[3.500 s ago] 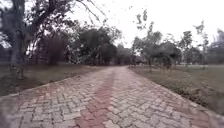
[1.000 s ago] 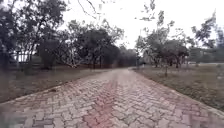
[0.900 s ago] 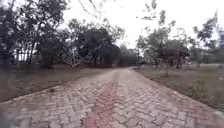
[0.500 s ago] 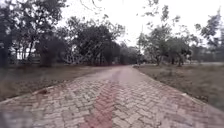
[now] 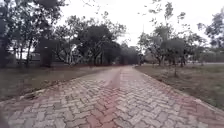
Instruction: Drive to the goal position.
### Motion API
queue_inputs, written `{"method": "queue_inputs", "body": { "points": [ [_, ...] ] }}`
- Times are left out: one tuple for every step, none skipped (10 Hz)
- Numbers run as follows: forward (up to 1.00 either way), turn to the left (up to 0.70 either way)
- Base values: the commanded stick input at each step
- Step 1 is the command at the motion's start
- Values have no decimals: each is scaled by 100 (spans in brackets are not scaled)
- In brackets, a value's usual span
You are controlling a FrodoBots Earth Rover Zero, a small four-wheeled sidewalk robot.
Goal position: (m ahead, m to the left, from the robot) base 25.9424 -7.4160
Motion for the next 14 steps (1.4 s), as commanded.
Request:
{"method": "queue_inputs", "body": {
  "points": [
    [70,-12],
    [70,-21],
    [70,0],
    [70,0],
    [70,0],
    [70,0],
    [70,0],
    [70,0],
    [70,0],
    [70,0],
    [70,0],
    [70,0],
    [70,0],
    [70,0]
  ]
}}
